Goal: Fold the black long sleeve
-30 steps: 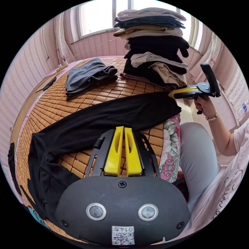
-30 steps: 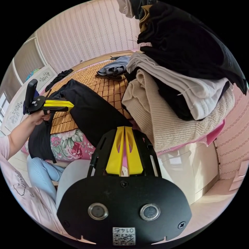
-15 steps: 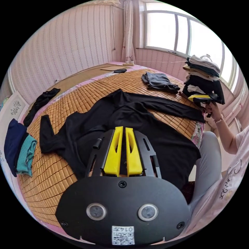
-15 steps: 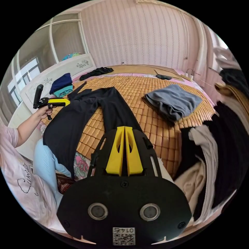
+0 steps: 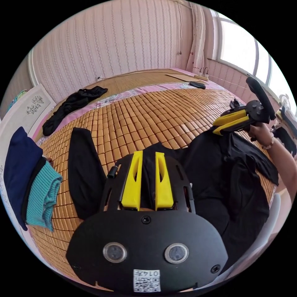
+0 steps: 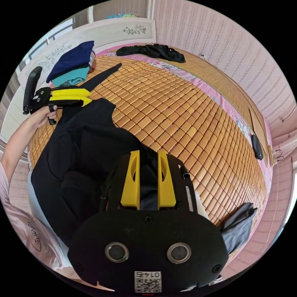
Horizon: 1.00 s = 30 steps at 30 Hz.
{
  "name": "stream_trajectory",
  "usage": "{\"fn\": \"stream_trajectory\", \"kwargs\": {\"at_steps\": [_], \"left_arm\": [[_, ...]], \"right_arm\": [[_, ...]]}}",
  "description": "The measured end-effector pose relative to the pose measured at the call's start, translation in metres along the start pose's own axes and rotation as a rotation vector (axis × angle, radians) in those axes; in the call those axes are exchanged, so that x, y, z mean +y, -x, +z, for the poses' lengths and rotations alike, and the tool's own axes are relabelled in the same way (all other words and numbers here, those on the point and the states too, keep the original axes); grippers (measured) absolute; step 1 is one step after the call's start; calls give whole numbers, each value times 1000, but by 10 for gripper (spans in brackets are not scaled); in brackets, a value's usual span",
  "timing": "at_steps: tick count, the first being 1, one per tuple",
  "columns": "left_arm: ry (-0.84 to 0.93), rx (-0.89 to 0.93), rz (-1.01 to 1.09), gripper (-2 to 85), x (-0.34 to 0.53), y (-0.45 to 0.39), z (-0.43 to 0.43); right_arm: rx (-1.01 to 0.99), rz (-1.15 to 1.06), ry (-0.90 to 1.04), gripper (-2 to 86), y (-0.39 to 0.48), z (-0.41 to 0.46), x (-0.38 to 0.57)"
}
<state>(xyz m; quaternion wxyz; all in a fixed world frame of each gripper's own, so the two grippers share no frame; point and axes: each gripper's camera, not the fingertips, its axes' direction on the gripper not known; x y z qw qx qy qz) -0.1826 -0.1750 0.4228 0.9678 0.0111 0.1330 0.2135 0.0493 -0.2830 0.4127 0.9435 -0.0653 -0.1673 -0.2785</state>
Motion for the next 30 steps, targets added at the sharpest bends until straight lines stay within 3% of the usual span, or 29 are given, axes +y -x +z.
{"fn": "stream_trajectory", "kwargs": {"at_steps": [2,7,13,19,25,30], "left_arm": [[66,-24,15,64,-4,6,15],[76,-32,60,1,-9,23,14],[41,-76,35,-9,-8,45,12],[62,-78,35,-10,-7,57,8],[58,-56,26,-10,-4,72,0],[58,-63,32,-10,-1,80,-10]], "right_arm": [[30,0,64,10,-2,27,-27],[22,18,42,-6,-14,37,-64],[-62,101,111,6,-47,87,-96],[-168,189,20,81,-81,88,-84],[-116,190,3,92,-95,81,-50],[-183,195,70,61,-106,109,-40]]}}
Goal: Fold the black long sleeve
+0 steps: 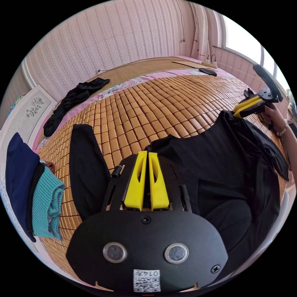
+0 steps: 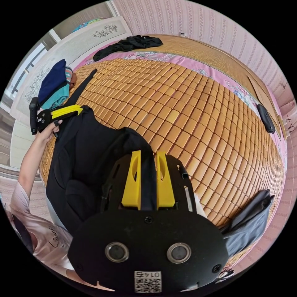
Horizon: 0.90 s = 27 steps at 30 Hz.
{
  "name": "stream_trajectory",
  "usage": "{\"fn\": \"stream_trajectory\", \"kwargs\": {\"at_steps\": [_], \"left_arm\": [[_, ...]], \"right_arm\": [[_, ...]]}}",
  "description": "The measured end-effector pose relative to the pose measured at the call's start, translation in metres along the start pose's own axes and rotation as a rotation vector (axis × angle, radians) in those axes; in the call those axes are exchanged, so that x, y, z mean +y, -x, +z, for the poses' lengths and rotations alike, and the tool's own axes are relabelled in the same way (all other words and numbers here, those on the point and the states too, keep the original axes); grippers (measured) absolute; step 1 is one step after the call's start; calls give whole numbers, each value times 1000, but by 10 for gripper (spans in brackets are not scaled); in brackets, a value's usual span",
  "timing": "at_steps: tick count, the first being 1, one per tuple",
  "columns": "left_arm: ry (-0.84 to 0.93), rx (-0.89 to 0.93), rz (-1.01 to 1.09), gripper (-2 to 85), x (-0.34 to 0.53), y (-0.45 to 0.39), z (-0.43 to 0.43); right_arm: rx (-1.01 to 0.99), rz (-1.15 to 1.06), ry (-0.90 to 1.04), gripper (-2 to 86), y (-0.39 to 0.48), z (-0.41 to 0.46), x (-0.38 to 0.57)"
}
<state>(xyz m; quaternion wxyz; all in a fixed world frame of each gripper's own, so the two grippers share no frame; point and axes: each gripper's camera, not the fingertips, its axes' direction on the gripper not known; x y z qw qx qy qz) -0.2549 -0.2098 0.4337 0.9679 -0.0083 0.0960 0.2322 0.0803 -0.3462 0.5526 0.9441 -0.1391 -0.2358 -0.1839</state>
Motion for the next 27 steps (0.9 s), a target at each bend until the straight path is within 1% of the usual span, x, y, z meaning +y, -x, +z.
{"fn": "stream_trajectory", "kwargs": {"at_steps": [2,6,9,11,15,17,19,21,23,25,27], "left_arm": [[0,3,-1,-9,2,4,-3],[-2,1,-4,-7,6,12,-11],[-6,-48,11,3,10,12,-20],[-22,-83,17,18,15,12,-30],[-135,-102,-3,57,35,24,-81],[-170,-86,10,70,49,31,-108],[-219,-44,15,77,74,37,-140],[-291,17,36,76,126,35,-180],[-318,6,36,69,171,32,-201],[-310,-31,-30,58,214,35,-212],[-238,0,-135,55,262,50,-217]], "right_arm": [[25,21,-41,27,-5,1,-1],[-14,68,-84,21,-16,6,-4],[-32,94,-95,37,-18,13,-3],[-1,102,-110,69,-17,6,2],[32,112,-211,87,-18,-26,32],[5,83,-297,87,-9,-51,73],[-16,23,-336,86,11,-63,115],[-16,-26,-352,85,35,-69,162],[-3,-47,-351,79,66,-66,226],[6,-5,-357,68,80,-60,265],[-3,8,-334,54,91,-52,285]]}}
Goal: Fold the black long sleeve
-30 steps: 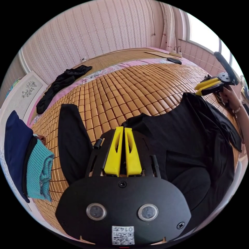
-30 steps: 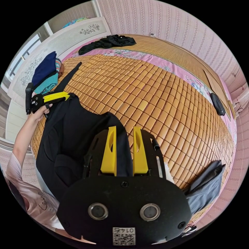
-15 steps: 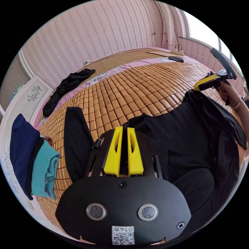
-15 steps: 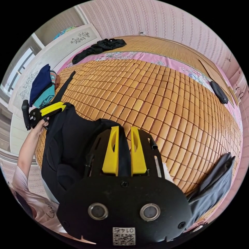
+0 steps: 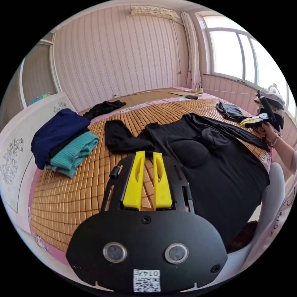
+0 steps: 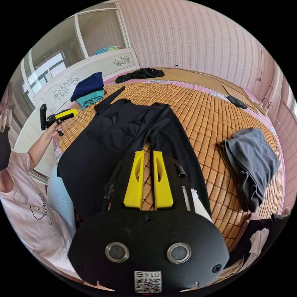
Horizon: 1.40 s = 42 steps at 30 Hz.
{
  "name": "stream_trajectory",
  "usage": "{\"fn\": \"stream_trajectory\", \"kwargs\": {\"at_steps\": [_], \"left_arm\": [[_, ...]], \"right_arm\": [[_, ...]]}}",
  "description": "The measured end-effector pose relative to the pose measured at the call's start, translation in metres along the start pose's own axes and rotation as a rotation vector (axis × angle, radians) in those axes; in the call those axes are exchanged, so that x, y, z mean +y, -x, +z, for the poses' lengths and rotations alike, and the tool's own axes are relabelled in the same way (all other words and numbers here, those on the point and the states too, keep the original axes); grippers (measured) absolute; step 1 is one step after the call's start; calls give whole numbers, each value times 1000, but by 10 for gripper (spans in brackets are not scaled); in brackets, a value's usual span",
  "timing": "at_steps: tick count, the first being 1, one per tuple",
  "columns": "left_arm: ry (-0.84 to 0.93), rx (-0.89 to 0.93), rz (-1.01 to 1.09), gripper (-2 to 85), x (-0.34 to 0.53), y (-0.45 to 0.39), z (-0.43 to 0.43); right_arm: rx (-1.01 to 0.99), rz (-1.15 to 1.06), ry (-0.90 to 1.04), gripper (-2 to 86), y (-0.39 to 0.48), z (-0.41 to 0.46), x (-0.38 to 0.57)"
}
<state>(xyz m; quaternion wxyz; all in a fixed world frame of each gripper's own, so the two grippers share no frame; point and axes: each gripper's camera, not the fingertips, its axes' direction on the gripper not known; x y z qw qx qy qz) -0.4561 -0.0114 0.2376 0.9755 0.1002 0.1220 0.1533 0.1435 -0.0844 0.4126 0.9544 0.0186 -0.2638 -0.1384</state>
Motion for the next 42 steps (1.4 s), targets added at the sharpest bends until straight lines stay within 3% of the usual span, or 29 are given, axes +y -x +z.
{"fn": "stream_trajectory", "kwargs": {"at_steps": [3,6,7,9,11,14,17,23,28,31,34,42], "left_arm": [[-58,57,-221,49,44,28,-21],[-164,7,-292,45,57,38,-34],[-177,-17,-300,45,56,39,-35],[4,32,-280,56,35,53,-17],[55,90,-208,69,19,65,-10],[11,-4,-118,58,-5,88,-23],[-15,-27,-102,54,-34,122,-19],[124,62,-252,61,-87,178,58],[264,94,-382,64,-102,204,102],[303,61,-295,55,-105,199,104],[221,34,-308,4,-99,203,77],[-81,110,-279,-10,-38,183,-58]], "right_arm": [[-98,-48,52,47,26,13,-11],[-212,-163,53,48,73,32,-60],[-223,-230,42,49,100,40,-84],[-204,-336,28,49,143,54,-120],[-169,-451,38,52,197,83,-167],[-180,-505,75,58,245,129,-219],[-117,-524,134,68,277,185,-259],[-16,-442,262,90,295,290,-295],[-15,-416,189,13,299,295,-288],[-9,-438,160,3,298,287,-284],[-42,-405,118,-1,290,273,-285],[-133,-377,95,-7,282,245,-280]]}}
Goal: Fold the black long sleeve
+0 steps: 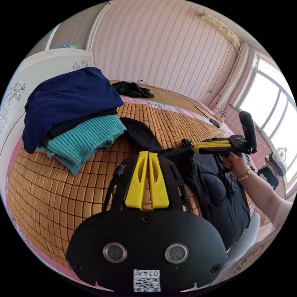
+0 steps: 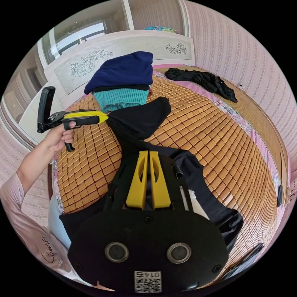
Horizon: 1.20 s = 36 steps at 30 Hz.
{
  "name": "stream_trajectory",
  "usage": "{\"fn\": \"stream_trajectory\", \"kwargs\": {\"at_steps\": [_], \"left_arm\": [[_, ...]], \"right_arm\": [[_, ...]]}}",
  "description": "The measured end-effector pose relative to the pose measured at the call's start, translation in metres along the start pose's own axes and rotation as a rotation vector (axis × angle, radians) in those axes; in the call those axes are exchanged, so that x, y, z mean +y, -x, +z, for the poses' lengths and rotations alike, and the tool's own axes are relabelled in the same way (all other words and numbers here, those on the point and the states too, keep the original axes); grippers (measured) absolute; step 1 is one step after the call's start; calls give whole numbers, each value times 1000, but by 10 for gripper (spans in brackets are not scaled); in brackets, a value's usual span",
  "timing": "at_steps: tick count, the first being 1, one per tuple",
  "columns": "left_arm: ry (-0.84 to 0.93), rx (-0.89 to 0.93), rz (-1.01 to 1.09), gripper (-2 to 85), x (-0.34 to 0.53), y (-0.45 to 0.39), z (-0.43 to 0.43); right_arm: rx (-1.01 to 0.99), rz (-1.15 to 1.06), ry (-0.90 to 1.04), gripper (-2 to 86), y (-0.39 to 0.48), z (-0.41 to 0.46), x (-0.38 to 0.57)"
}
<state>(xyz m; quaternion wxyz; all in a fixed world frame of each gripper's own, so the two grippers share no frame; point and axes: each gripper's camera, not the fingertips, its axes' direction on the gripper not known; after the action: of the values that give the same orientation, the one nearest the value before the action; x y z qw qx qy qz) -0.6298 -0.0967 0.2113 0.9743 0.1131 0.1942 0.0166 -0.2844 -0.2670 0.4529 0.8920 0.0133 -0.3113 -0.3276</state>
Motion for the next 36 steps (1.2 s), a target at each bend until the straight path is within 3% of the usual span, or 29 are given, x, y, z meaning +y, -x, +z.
{"fn": "stream_trajectory", "kwargs": {"at_steps": [5,7,9,12,19,23,24,28,32,36], "left_arm": [[-250,25,125,-10,28,-47,-92],[-258,-8,114,-9,20,-37,-93],[-164,-112,37,-8,14,-12,-80],[-39,-64,35,-1,29,3,-75],[130,-125,213,68,64,8,-65],[348,-19,152,50,63,6,-18],[330,-39,186,13,64,1,-21],[197,20,134,-2,66,1,-81],[-88,42,209,-3,70,-40,-177],[-68,-35,142,8,75,-26,-175]], "right_arm": [[-53,-96,-126,-8,24,-25,8],[8,-85,-105,-8,26,-18,5],[57,-66,-83,-8,23,-5,2],[42,-10,-27,-8,13,22,-5],[87,9,70,-8,11,65,-17],[128,-12,114,-8,19,78,-23],[130,-14,114,-8,20,79,-24],[90,-23,94,-8,24,77,-32],[-84,-66,18,-9,38,69,-36],[60,-98,79,-9,54,83,-44]]}}
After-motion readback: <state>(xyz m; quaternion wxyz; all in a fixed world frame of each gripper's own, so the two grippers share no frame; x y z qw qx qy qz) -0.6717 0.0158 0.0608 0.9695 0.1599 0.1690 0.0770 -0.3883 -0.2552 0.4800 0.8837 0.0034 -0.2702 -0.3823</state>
